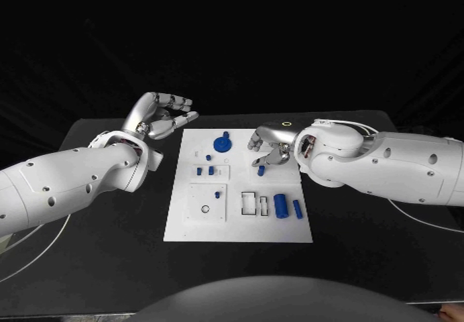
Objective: Assemble the parts on the task board
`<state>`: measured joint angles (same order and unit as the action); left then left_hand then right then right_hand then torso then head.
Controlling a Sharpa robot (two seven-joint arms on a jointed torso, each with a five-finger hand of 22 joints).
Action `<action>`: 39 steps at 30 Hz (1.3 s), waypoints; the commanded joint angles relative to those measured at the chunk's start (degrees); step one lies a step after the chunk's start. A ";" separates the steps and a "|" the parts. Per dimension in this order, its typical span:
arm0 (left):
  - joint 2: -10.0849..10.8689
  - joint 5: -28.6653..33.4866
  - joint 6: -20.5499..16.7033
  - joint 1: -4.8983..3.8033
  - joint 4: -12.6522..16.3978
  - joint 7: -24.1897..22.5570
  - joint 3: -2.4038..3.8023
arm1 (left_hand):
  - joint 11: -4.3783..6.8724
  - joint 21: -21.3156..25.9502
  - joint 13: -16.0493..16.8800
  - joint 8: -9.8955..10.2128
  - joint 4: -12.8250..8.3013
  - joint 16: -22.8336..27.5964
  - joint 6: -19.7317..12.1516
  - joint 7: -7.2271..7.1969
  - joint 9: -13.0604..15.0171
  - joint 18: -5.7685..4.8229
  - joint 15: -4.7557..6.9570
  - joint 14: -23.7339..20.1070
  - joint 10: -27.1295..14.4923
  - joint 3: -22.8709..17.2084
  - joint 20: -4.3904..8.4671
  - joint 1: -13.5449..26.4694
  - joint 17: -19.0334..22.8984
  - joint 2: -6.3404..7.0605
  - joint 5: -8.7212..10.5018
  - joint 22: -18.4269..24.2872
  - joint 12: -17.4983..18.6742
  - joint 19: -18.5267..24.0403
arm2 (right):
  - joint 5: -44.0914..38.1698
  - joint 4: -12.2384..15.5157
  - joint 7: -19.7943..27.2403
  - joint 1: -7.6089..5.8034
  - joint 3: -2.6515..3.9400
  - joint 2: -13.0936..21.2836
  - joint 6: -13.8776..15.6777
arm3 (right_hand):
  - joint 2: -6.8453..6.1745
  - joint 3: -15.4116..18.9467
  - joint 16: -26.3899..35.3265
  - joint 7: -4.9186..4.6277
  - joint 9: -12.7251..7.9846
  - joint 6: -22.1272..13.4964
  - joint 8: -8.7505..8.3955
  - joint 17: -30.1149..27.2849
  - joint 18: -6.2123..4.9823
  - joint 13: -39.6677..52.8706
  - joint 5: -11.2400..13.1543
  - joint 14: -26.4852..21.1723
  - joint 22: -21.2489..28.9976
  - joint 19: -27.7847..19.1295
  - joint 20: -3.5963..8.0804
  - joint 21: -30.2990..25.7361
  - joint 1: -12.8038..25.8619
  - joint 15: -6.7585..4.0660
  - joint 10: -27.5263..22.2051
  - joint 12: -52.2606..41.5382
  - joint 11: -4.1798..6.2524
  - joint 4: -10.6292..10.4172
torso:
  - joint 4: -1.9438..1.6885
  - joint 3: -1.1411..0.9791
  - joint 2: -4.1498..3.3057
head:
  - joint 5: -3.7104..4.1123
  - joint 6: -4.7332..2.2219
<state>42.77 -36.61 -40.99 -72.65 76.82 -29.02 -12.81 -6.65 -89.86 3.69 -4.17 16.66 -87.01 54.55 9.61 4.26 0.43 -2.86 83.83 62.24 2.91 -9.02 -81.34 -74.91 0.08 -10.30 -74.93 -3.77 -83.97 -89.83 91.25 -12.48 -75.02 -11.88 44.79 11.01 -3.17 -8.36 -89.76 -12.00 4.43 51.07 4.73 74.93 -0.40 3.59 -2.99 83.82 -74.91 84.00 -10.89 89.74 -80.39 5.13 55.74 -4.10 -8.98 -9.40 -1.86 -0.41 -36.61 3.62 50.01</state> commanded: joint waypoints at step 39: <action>0.68 -1.91 0.18 0.00 0.84 -0.39 0.08 | 0.23 -0.14 0.00 0.37 0.03 0.20 0.35 -0.04 -0.10 -0.43 0.42 3.84 0.14 0.45 0.50 -0.65 -8.51 0.06 -0.25 -15.07 -0.08 -6.03 | -4.60 -2.40 -6.33 1.44 0.00 -2.45 -11.53 | 2.20 2.21 -0.24 4.92 0.22 6.10 1.06 15.07 0.40 0.09 0.28 6.18 -15.09 6.00 4.12 0.26 -1.60 -4.98 8.51 -1.73 4.78 -0.59 | -0.07 0.02 0.06 | 0.01 -0.01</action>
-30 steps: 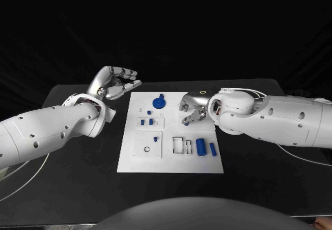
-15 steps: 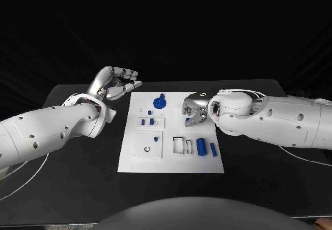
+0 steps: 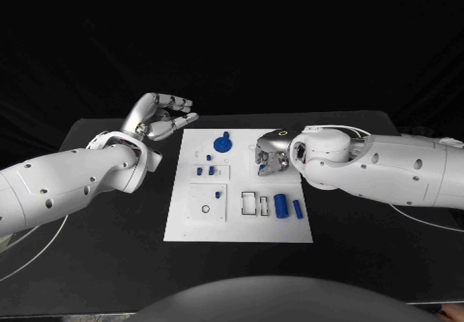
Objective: Assemble the parts on the task board
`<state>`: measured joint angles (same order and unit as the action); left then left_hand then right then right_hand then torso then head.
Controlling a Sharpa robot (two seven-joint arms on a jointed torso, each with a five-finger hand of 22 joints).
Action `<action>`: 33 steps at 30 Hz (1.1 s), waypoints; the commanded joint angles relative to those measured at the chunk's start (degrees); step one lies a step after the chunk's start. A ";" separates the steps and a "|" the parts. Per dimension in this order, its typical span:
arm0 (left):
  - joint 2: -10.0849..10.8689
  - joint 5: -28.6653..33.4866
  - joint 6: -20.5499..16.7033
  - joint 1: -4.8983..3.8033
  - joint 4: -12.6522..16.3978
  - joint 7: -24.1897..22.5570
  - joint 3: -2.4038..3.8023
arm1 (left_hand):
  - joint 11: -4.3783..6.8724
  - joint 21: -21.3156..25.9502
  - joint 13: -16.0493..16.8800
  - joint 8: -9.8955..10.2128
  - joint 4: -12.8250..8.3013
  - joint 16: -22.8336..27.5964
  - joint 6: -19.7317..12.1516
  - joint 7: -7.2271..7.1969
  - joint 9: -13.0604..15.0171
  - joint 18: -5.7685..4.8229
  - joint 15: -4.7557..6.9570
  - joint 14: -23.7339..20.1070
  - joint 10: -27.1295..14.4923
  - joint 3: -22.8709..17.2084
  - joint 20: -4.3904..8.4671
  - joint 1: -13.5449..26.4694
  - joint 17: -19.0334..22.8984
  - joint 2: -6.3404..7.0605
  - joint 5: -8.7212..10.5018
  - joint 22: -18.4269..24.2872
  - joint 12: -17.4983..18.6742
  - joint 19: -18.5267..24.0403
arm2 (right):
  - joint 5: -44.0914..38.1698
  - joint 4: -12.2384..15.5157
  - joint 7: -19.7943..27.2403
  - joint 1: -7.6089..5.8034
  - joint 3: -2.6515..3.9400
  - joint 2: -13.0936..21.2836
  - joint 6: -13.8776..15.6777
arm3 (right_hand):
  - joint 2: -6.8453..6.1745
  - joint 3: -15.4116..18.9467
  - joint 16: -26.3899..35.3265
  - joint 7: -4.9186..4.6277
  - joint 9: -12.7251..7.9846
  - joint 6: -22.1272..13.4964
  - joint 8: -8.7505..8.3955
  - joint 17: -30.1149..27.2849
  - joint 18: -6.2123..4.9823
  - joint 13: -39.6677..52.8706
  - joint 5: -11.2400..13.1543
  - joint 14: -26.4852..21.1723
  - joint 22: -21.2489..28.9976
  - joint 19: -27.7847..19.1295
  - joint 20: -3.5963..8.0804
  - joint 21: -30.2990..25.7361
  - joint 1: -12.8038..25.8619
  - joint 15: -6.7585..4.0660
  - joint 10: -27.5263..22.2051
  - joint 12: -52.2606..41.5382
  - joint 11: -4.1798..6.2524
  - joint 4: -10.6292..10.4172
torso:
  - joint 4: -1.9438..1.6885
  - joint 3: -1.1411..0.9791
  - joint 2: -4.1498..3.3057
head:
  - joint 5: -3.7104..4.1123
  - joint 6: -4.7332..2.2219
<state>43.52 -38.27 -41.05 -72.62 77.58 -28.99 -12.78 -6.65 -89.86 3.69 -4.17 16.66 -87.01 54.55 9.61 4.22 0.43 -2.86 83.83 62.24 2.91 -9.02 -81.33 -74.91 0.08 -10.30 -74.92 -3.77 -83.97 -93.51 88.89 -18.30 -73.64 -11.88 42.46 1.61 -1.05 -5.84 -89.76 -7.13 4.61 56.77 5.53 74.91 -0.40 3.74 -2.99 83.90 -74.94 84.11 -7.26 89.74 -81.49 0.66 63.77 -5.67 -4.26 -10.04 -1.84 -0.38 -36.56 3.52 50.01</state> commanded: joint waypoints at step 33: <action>-0.24 -0.26 0.17 -0.02 -0.36 -0.46 0.05 | 0.25 -0.14 0.00 0.36 0.01 0.22 0.37 -0.07 -0.06 -0.43 0.43 3.84 0.18 0.45 0.51 -0.86 -8.48 -0.16 -0.30 -15.08 -0.09 -6.03 | -1.15 -0.11 -0.27 0.68 -0.01 -0.51 -1.94 | 4.22 -4.63 -0.24 1.78 0.61 5.68 1.82 15.09 0.40 -0.17 0.30 6.10 -15.06 5.89 2.01 0.26 -5.51 -1.94 6.17 0.17 1.68 0.40 | -0.05 -0.02 -0.06 | -0.04 -0.01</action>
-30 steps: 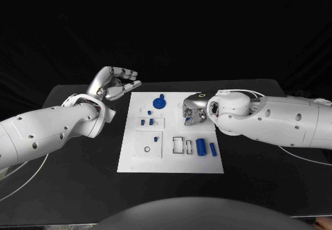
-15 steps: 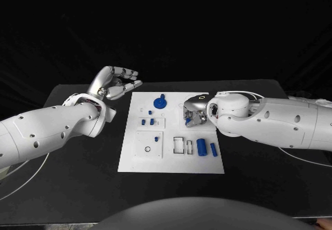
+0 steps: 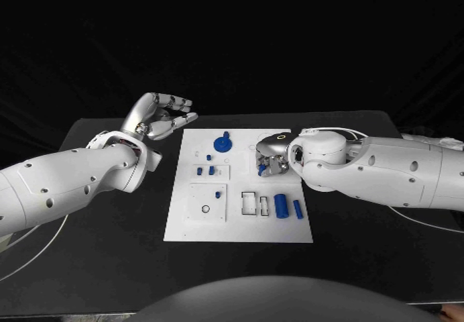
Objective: Assemble the parts on the task board
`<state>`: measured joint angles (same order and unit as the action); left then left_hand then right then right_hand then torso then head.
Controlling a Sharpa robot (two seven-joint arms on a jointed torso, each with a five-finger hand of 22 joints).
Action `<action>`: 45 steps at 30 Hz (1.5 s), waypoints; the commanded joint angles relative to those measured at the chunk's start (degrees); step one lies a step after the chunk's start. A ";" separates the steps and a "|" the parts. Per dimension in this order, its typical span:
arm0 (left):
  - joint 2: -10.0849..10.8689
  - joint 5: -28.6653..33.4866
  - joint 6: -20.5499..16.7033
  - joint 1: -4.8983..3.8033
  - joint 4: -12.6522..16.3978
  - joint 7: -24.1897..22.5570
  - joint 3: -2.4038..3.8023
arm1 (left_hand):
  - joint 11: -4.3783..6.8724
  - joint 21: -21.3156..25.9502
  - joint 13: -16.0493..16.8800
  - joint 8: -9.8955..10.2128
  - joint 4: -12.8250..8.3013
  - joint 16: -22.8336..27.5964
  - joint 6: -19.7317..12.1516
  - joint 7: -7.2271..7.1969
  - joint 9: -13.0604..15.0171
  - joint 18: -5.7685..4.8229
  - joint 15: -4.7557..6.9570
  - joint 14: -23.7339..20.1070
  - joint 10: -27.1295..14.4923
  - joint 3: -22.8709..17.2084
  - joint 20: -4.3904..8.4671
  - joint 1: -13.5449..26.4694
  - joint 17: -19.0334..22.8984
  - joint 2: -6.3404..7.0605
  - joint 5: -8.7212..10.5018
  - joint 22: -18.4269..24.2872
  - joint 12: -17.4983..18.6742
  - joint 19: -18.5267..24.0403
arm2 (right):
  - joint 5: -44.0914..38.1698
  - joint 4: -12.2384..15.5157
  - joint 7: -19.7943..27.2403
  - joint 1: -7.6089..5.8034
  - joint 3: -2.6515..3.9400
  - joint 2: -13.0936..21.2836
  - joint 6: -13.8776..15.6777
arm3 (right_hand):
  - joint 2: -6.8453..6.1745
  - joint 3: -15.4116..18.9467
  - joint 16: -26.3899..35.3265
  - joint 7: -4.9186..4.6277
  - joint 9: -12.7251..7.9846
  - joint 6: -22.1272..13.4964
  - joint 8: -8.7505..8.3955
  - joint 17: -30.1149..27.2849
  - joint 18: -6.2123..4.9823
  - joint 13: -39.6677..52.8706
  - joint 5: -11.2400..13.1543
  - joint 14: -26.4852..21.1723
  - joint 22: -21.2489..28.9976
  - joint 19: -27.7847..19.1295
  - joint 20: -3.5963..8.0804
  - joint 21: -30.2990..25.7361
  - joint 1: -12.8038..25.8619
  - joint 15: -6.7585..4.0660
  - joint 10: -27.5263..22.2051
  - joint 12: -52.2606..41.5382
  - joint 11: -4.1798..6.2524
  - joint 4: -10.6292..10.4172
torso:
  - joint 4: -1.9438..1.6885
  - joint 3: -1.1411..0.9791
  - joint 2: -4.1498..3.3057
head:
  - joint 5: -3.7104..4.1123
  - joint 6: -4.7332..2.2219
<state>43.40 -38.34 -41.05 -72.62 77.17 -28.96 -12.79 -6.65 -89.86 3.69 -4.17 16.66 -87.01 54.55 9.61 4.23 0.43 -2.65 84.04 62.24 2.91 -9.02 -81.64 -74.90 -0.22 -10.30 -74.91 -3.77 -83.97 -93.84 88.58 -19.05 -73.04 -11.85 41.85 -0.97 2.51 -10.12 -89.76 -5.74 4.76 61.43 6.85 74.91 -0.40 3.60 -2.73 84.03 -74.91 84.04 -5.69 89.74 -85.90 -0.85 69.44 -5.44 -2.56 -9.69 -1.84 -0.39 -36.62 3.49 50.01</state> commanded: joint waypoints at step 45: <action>-0.16 -0.20 0.01 -0.02 -0.52 -0.44 0.04 | 0.27 -0.14 0.01 0.36 0.01 0.30 0.38 -0.08 -0.08 -0.43 0.25 3.59 0.23 0.53 0.52 -0.87 -8.34 -0.09 -0.34 -15.09 -0.10 -6.03 | 2.38 6.19 1.79 -3.32 0.05 5.62 9.95 | 0.89 -1.22 -0.24 0.26 0.41 1.29 0.18 15.09 0.40 -0.11 0.04 5.97 -15.09 5.96 0.62 0.26 -1.27 -0.42 0.78 1.57 -0.20 -0.78 | -0.04 -0.01 0.06 | 0.05 -0.01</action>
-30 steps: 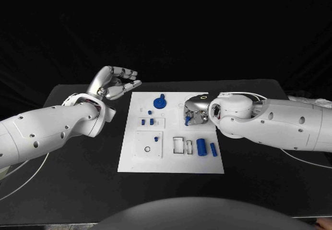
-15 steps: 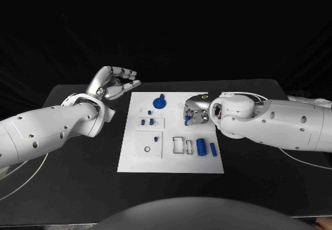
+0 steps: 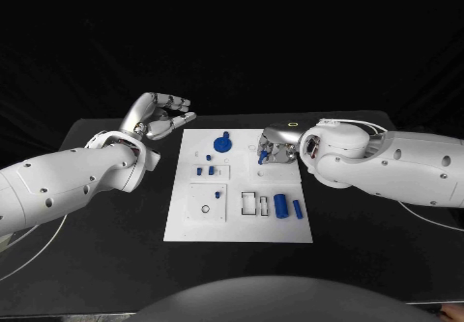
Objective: Assemble the parts on the task board
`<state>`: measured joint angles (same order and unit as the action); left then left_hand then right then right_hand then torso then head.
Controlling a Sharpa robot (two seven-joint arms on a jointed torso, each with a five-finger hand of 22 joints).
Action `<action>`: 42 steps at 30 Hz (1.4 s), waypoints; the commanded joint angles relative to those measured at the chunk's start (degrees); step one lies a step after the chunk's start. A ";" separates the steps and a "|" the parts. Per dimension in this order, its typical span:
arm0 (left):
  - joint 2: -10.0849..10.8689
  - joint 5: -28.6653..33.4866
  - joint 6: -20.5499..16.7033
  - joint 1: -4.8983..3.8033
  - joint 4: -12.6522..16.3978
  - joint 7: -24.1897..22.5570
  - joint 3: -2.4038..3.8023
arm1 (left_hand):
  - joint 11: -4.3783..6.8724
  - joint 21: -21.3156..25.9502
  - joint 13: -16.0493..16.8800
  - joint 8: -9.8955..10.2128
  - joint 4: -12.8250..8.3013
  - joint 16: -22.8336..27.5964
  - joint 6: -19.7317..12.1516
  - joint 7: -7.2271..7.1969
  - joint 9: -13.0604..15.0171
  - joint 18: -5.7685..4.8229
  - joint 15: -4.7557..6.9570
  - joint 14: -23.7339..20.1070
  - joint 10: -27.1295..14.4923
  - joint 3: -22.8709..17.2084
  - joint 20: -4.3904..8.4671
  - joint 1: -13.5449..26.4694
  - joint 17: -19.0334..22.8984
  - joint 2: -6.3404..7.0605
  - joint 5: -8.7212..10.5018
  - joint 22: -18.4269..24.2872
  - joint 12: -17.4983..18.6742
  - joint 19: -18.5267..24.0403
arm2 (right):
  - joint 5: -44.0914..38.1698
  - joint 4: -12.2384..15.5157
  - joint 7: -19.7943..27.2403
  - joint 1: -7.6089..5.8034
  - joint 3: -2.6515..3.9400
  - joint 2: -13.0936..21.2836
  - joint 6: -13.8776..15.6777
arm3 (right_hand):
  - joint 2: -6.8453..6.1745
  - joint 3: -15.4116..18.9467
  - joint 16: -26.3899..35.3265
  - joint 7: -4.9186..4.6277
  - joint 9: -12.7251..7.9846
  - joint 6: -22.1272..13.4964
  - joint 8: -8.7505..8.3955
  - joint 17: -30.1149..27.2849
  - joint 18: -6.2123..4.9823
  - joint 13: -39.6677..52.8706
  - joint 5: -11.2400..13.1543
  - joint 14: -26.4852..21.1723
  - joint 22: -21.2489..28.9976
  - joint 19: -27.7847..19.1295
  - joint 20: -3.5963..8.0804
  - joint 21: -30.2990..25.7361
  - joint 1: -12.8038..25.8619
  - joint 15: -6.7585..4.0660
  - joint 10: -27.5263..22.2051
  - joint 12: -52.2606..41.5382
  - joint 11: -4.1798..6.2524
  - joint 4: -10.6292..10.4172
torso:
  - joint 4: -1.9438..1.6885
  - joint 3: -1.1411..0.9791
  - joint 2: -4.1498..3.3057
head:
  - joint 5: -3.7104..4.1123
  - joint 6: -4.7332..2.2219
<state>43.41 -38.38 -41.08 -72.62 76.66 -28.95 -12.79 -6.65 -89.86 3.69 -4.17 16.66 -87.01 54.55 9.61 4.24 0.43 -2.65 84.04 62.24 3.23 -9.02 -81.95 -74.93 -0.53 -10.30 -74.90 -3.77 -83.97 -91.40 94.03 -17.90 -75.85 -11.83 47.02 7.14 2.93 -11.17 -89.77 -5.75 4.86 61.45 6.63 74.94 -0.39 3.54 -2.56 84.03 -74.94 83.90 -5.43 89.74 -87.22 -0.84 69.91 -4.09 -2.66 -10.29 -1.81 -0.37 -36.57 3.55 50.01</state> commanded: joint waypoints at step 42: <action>-1.95 -0.27 0.69 0.16 -2.03 -0.54 0.01 | 0.25 -0.14 -0.01 0.41 0.03 0.28 0.29 -0.05 -0.12 -0.43 0.24 3.61 0.19 0.32 0.53 -0.64 -8.35 0.18 -0.37 -15.10 -0.08 -6.03 | -2.25 -3.97 8.42 2.92 0.13 -17.62 -0.85 | 0.50 -1.34 -0.23 -0.55 0.16 0.85 -0.20 15.06 0.39 -0.12 -0.19 5.97 -15.06 6.10 -0.08 0.26 -1.08 0.23 -0.53 0.68 -0.89 0.08 | 0.02 0.05 -0.03 | -2.60 -0.01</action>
<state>41.59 -38.45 -40.98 -72.45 74.58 -28.97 -12.82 -6.65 -89.86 3.69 -3.95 16.66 -87.01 54.55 9.61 4.19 0.43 -2.65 84.04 62.24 3.23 -9.02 -82.17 -74.91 -0.29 -10.30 -74.90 -3.77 -83.97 -89.86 90.28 -10.71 -73.01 -11.73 29.59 8.13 3.22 -12.21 -89.76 -5.75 4.87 61.45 6.37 74.91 -0.40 3.49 -2.58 84.03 -74.91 83.90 -5.43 89.74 -87.59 -0.83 69.55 -3.66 -3.36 -10.21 -1.89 -0.37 -36.64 0.99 50.01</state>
